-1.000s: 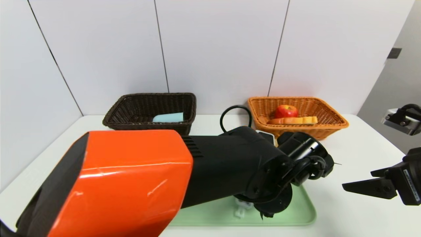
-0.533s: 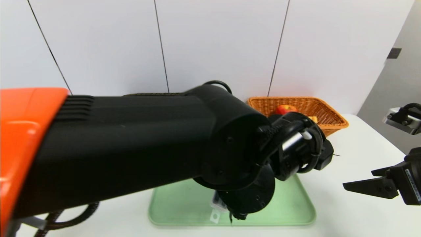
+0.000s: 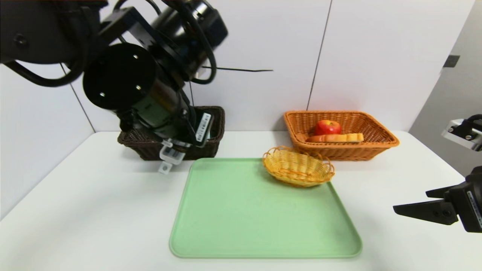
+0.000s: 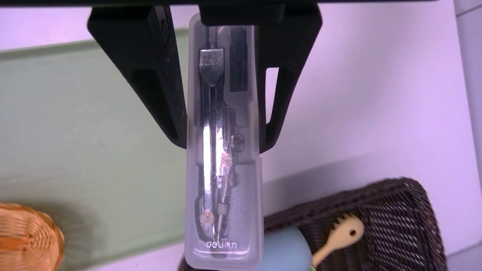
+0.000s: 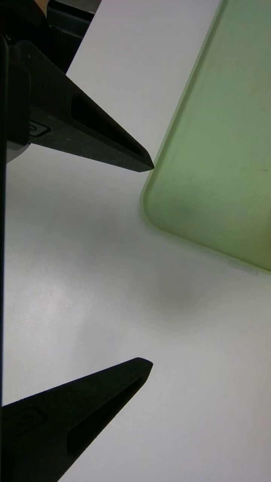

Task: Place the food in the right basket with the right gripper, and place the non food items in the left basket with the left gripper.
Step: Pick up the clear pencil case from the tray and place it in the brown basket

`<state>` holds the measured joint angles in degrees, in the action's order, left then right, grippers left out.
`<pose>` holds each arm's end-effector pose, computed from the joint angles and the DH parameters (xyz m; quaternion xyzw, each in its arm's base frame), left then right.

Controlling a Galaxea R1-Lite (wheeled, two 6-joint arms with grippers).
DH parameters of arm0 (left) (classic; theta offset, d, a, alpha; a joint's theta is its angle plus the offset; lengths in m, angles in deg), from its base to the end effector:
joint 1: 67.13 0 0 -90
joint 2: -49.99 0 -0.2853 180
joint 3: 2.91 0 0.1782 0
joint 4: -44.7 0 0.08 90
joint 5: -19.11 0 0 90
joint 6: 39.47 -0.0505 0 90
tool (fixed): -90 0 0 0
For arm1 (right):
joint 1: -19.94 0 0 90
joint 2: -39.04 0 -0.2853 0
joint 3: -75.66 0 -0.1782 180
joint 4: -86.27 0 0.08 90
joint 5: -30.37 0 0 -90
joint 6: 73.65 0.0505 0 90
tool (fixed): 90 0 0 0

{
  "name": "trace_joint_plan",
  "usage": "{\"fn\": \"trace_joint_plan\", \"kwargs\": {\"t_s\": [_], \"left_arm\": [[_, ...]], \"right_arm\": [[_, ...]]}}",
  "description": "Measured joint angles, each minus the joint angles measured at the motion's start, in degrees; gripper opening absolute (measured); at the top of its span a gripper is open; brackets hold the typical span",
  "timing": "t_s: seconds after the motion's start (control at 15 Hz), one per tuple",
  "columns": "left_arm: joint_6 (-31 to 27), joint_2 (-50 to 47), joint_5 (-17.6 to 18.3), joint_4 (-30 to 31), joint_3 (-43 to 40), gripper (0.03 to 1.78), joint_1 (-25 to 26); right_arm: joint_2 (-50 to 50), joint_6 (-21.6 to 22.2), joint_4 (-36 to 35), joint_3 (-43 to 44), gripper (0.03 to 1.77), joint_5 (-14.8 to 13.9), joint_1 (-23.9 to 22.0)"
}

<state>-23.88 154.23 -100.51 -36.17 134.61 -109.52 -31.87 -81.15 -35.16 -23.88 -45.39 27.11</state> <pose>0.2404 -0.1856 0.2828 0.1117 0.3372 -0.0565 0.9331 0.1641 0.0332 0.2018 -0.0329 0.4021 0.1957 0.8938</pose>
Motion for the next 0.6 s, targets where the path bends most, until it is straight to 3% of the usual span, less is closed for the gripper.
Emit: {"fn": "trace_joint_plan", "kwargs": {"t_s": [0.33,0.6], "left_arm": [[-21.4,-1.4,14.2,10.8,0.3,0.55,13.4],[-39.8,0.5,28.0,15.8,0.1,0.55,23.3]], "right_arm": [[0.1,0.0,-1.0,0.4,1.7,-0.1,0.2],[0.4,0.0,-1.3,0.5,1.7,-0.2,0.1]]}}
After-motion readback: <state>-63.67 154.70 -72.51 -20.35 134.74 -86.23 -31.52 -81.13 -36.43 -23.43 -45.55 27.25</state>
